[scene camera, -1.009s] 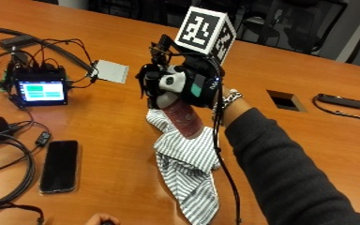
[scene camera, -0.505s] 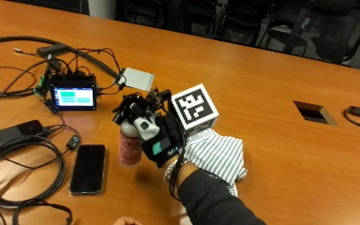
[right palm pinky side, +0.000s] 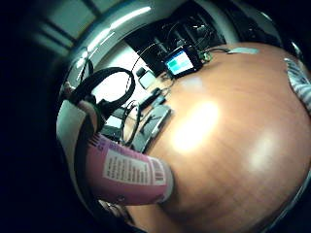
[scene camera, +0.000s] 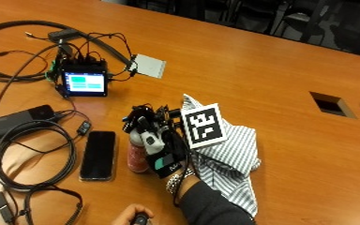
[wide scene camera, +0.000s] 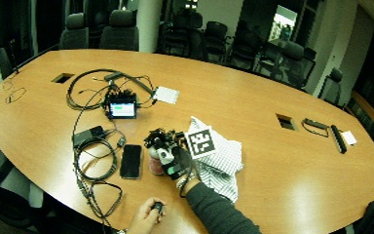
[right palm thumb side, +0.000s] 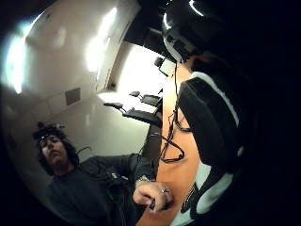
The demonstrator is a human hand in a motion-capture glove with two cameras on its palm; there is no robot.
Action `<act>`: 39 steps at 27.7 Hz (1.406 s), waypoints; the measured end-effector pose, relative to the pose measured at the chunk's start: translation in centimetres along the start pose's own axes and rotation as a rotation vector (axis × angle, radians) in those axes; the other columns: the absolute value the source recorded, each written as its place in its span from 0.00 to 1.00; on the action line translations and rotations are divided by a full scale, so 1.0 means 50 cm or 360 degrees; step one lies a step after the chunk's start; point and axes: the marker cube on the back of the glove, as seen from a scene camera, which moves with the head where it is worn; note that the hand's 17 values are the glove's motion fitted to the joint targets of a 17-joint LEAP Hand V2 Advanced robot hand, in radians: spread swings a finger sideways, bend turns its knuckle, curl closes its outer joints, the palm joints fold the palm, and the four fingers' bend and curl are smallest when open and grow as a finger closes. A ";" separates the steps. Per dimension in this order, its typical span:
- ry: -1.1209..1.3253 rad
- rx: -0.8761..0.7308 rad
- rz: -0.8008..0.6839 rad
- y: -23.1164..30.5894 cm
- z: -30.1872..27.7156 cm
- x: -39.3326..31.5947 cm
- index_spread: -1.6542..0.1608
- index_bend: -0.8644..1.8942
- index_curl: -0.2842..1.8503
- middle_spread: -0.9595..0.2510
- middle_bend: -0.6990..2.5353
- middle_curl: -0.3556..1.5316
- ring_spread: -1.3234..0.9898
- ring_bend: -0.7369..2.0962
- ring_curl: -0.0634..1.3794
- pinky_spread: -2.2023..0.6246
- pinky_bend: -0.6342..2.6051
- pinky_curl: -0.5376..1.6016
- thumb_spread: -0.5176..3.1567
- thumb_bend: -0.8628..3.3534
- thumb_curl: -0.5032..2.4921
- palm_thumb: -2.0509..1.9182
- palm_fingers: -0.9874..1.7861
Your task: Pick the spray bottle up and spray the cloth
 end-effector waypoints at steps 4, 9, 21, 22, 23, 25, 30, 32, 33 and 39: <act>0.0034 0.0056 -0.0050 -0.018 -0.015 -0.003 0.75 0.37 0.38 0.63 0.36 0.44 0.50 0.46 0.35 0.69 0.35 0.43 0.57 0.21 0.21 0.65 0.83; 0.0148 -0.0012 0.0077 -0.009 -0.017 0.025 0.75 0.37 0.38 0.63 0.36 0.44 0.49 0.47 0.35 0.68 0.35 0.43 0.57 0.21 0.21 0.65 0.83; 0.0762 -0.0607 0.0322 0.033 -0.113 0.011 0.76 0.30 0.28 0.71 0.33 0.43 0.52 0.46 0.35 0.81 0.36 0.45 0.48 0.19 0.21 0.60 0.50; 0.0835 -0.0679 0.0340 0.041 -0.121 0.005 0.76 0.31 0.28 0.71 0.33 0.42 0.52 0.45 0.34 0.82 0.36 0.44 0.48 0.19 0.21 0.60 0.49; 0.0895 -0.0748 0.0357 0.052 -0.128 -0.001 0.76 0.31 0.27 0.72 0.33 0.42 0.52 0.45 0.34 0.82 0.36 0.44 0.47 0.19 0.22 0.60 0.48; 0.0970 -0.0863 0.0395 0.079 -0.139 -0.017 0.75 0.33 0.26 0.73 0.33 0.42 0.53 0.44 0.32 0.83 0.36 0.44 0.46 0.19 0.22 0.59 0.46; 0.1073 -0.1035 0.0485 0.175 -0.178 -0.056 0.74 0.35 0.25 0.74 0.31 0.40 0.54 0.42 0.29 0.85 0.36 0.42 0.44 0.20 0.22 0.58 0.46; 0.1134 -0.1080 0.0522 0.220 -0.196 -0.070 0.73 0.37 0.26 0.74 0.31 0.40 0.54 0.41 0.28 0.86 0.35 0.42 0.44 0.20 0.22 0.58 0.46; 0.1163 -0.1099 0.0537 0.243 -0.202 -0.077 0.73 0.37 0.26 0.75 0.31 0.40 0.54 0.41 0.28 0.86 0.35 0.42 0.44 0.20 0.23 0.58 0.47; 0.1205 -0.1218 0.0611 0.333 -0.218 -0.099 0.71 0.38 0.26 0.75 0.30 0.39 0.54 0.40 0.27 0.86 0.33 0.41 0.44 0.20 0.23 0.58 0.48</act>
